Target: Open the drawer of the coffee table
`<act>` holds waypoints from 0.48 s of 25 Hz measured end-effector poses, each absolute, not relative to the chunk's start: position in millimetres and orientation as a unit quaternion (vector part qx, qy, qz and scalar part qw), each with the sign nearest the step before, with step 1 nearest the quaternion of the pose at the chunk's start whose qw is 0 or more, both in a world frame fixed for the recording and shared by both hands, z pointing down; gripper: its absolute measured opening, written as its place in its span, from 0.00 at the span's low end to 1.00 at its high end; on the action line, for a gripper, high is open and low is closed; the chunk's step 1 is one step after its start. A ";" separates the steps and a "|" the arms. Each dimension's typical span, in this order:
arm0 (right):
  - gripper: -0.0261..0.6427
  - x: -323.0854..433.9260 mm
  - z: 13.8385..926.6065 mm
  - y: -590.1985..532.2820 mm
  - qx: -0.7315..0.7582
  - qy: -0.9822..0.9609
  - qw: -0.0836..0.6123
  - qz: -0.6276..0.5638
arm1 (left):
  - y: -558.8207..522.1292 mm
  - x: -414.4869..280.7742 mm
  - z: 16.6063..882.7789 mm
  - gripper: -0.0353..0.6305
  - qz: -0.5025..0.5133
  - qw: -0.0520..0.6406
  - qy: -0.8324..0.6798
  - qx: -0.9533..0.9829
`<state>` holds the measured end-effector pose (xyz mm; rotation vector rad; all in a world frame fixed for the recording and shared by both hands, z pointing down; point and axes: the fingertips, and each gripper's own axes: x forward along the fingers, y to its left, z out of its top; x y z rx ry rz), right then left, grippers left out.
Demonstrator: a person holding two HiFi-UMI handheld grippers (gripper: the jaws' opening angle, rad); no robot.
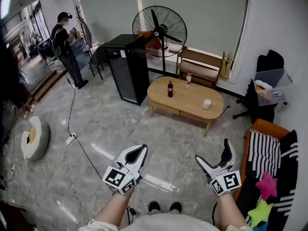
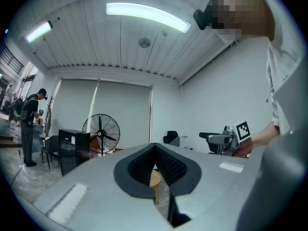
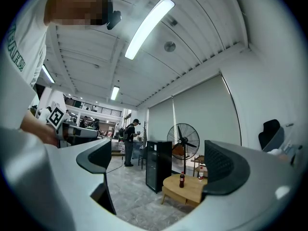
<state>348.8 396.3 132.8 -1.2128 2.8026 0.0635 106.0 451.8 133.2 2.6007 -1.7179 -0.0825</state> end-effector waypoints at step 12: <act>0.92 378.2 148.7 383.2 -0.367 0.930 0.024 0.020 | 439.4 131.6 139.6 0.05 -0.026 0.015 -0.577 0.816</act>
